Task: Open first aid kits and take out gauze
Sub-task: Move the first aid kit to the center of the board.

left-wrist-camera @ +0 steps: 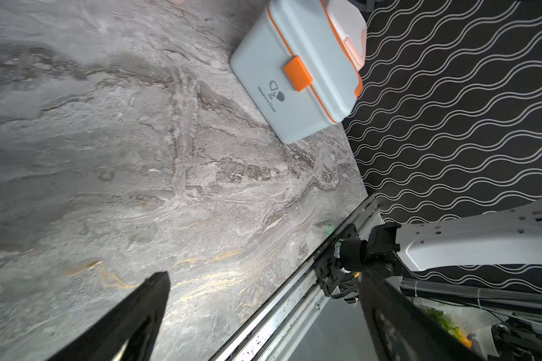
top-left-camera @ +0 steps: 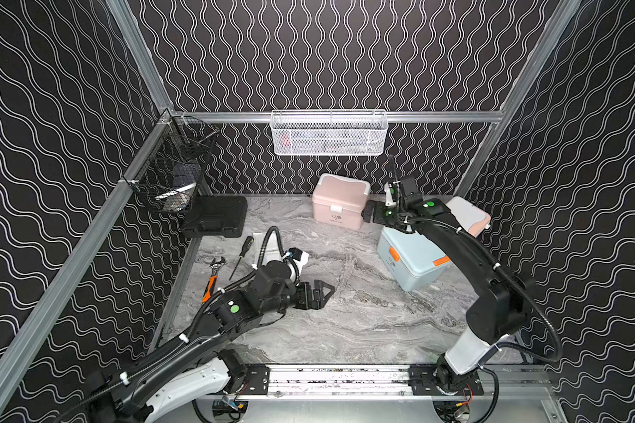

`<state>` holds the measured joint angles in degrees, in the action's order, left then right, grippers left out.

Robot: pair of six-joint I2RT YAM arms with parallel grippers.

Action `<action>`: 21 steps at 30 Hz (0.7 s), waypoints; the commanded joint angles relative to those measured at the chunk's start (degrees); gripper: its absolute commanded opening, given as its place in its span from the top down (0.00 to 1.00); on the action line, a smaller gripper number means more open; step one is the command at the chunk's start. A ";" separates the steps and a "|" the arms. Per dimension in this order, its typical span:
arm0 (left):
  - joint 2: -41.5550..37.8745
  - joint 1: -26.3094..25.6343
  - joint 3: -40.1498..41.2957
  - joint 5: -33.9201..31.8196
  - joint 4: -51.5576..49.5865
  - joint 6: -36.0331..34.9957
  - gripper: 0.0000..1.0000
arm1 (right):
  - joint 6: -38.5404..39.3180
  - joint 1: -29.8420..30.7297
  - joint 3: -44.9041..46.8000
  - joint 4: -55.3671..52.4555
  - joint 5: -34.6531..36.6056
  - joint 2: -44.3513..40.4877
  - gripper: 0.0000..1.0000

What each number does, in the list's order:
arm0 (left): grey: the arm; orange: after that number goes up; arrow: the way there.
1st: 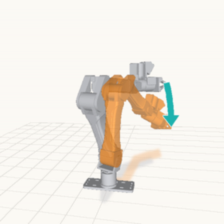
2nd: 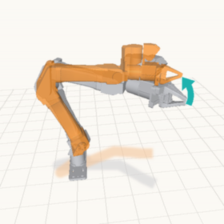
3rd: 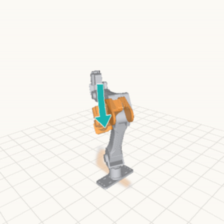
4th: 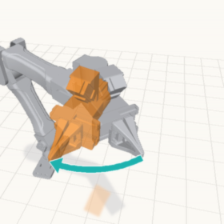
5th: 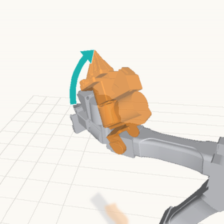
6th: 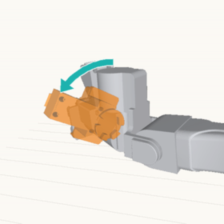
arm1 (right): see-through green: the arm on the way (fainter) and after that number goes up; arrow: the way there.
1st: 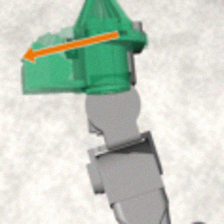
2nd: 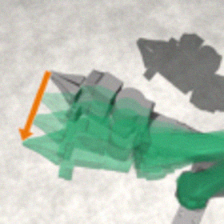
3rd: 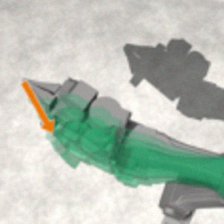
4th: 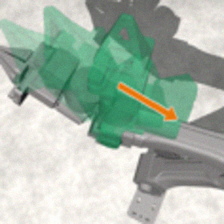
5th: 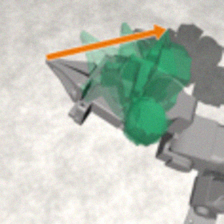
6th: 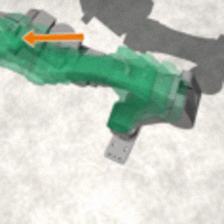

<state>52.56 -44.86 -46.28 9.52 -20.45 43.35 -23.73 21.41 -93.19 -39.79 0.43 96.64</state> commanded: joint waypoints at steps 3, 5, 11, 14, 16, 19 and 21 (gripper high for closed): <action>11.67 -4.64 -5.45 -0.74 8.49 -2.26 0.01 | -0.52 -8.25 3.88 -2.38 -0.47 -3.50 0.00; 16.69 -5.86 -7.38 -0.23 10.61 -2.43 0.01 | -0.58 -11.98 5.36 -1.72 -1.08 -4.22 0.00; 27.86 -7.52 -12.85 2.12 14.51 -2.41 0.01 | 0.50 -21.14 3.82 -2.02 -1.97 -0.89 0.00; 30.04 -7.70 -14.07 2.35 14.98 -2.68 0.01 | 1.36 -23.52 1.70 -2.29 -4.59 2.69 0.00; 30.62 -7.70 -14.10 2.26 15.17 -2.70 0.01 | 1.99 -24.36 -0.45 -3.62 -6.72 5.48 0.00; 31.20 -7.70 -14.19 2.09 14.54 -2.84 0.01 | 2.87 -24.89 -2.42 -5.47 -9.78 8.40 0.00; 30.89 -7.70 -14.11 1.87 13.89 -2.77 0.01 | 3.25 -24.86 -2.81 -6.83 -11.13 9.02 0.00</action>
<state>83.44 -52.53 -59.94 11.42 -7.31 41.78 -21.08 -3.40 -95.72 -41.58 -6.35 104.42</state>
